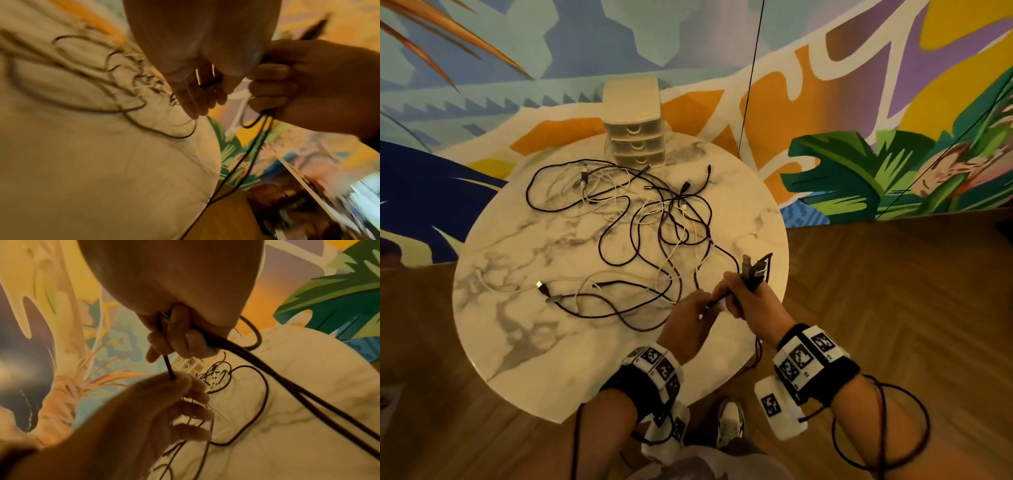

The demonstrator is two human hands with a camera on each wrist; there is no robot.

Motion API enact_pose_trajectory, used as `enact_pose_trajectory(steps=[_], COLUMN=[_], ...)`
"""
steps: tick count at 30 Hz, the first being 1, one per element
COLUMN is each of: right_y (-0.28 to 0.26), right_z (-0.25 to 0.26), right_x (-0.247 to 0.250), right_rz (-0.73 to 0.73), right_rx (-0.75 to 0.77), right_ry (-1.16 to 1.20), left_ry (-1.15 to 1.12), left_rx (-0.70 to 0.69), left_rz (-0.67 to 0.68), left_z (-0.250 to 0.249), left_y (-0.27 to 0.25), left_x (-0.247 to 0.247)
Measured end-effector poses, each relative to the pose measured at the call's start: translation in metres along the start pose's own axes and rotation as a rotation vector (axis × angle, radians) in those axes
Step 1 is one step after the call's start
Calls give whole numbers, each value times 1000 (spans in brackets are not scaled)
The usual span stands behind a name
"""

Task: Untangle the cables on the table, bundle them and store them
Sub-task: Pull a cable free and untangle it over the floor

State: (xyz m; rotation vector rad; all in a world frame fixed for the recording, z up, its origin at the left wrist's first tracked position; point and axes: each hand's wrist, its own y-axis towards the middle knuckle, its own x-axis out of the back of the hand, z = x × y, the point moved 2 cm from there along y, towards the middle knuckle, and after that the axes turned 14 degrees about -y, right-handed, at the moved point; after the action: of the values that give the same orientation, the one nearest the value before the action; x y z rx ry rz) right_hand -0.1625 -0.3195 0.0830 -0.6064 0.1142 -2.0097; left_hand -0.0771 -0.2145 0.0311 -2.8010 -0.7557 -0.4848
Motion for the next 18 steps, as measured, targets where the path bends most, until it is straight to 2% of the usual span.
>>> enact_pose_trajectory(steps=[3, 6, 8, 9, 11, 15, 18], right_y=[-5, -7, -4, -2, -1, 0, 1], right_z=[19, 52, 65, 65, 52, 5, -10], right_x=[12, 47, 69, 73, 64, 14, -11], right_rz=[-109, -361, -451, -451, -379, -95, 71], right_rx=[52, 143, 214, 232, 193, -14, -102], right_ry=[93, 344, 483, 505, 458, 244, 138], left_ry=[-58, -237, -289, -263, -134, 65, 221], left_rx=[137, 257, 266, 259, 222, 132, 40], left_rz=[-60, -178, -182, -159, -103, -38, 30], left_z=[16, 26, 33, 36, 35, 25, 16], left_y=[8, 21, 25, 25, 23, 18, 10], left_x=[13, 34, 41, 40, 35, 26, 16])
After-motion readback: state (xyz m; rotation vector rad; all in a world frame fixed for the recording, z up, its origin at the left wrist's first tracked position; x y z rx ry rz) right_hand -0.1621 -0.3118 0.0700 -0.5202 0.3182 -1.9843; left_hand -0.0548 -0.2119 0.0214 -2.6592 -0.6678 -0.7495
